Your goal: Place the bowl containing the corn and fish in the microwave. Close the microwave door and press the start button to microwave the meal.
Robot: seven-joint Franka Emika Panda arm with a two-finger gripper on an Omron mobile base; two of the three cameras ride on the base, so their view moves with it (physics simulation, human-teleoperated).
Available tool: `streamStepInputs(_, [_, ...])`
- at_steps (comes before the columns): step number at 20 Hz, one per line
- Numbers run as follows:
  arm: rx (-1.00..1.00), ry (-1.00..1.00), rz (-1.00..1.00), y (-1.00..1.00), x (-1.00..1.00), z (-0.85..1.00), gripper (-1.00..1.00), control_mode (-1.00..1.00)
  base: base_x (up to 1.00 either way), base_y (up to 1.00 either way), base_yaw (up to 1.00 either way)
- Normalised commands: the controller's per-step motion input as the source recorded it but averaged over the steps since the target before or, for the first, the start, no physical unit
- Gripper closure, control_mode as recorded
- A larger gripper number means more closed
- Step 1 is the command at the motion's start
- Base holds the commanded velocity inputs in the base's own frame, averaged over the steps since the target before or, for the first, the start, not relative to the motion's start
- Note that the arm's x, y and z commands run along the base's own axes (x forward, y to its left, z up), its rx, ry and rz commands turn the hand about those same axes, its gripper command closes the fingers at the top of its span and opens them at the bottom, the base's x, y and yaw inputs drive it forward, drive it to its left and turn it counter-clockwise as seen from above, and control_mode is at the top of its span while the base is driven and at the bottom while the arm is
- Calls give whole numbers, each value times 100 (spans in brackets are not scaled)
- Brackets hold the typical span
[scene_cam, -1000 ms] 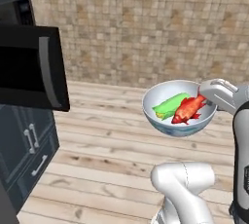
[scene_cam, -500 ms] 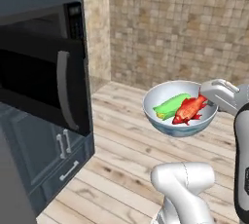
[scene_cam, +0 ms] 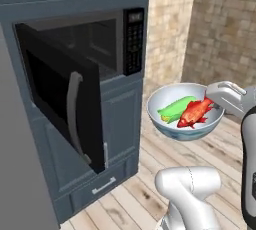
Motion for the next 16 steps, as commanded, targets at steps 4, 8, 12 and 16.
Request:
streamStepInputs(4, [0,0,0,0,0,0,100,100,77,-23,67])
streamStepInputs(8, [0,0,0,0,0,0,100,100,47,-38,68])
streamStepInputs(12, [0,0,0,0,0,0,100,100,27,-61,62])
streamStepInputs(16, [0,0,0,0,0,0,100,100,26,-70,50])
